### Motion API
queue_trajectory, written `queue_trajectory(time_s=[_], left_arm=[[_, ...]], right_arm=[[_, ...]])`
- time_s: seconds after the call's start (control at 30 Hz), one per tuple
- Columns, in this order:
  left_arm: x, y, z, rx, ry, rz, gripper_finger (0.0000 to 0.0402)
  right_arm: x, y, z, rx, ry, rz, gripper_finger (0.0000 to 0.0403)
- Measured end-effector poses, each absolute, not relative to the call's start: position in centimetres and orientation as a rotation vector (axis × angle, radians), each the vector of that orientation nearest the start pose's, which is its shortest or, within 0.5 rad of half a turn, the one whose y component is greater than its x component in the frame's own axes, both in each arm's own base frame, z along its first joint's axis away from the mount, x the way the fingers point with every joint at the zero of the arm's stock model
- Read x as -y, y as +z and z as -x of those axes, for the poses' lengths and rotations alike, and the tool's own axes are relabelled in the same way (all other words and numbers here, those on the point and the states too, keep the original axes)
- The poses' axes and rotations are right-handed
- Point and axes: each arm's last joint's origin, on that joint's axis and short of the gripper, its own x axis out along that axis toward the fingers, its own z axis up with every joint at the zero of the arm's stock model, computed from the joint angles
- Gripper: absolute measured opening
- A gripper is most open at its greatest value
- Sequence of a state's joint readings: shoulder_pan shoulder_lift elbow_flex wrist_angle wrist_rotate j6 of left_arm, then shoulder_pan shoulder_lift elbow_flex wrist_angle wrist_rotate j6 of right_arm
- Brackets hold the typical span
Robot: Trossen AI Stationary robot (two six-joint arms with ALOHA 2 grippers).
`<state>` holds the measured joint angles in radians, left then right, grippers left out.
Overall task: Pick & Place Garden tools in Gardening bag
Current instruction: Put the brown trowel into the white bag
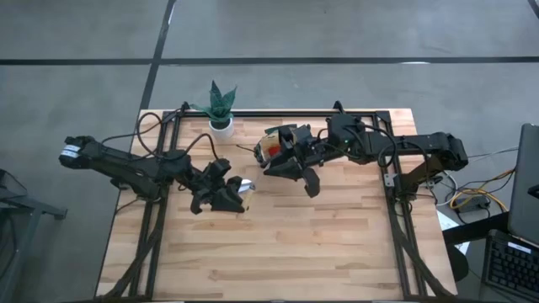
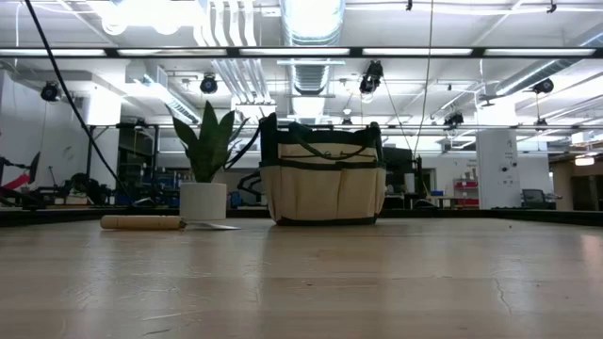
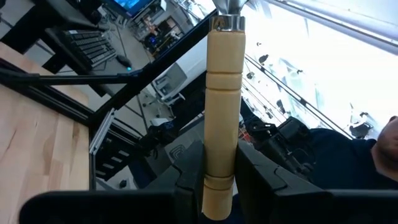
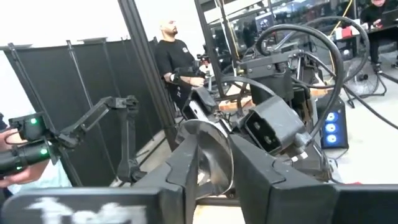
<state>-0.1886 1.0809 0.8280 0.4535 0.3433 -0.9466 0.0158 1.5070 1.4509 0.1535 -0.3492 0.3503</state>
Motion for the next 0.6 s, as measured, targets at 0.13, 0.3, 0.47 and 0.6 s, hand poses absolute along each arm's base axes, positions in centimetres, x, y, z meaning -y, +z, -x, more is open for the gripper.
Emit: queue_trajectory(time_s=[0.13,0.3,0.47,0.6], left_arm=[[5.5,35.21,-23.49,-0.067,-0.59,0.905,0.0073],[5.51,35.25,-23.46,-0.064,-0.595,0.897,0.0081],[5.37,35.06,-23.58,-0.057,-0.532,0.909,0.0092],[5.18,34.42,-23.76,-0.1,-0.459,0.923,0.0111]], right_arm=[[-1.55,42.24,-34.54,0.032,0.382,-0.323,0.0043],[-1.6,42.35,-34.51,0.038,0.401,-0.325,0.0012],[-1.56,42.62,-34.38,0.032,0.396,-0.336,0.0008],[-1.54,43.04,-33.74,-0.014,0.382,-0.33,0.0007]])
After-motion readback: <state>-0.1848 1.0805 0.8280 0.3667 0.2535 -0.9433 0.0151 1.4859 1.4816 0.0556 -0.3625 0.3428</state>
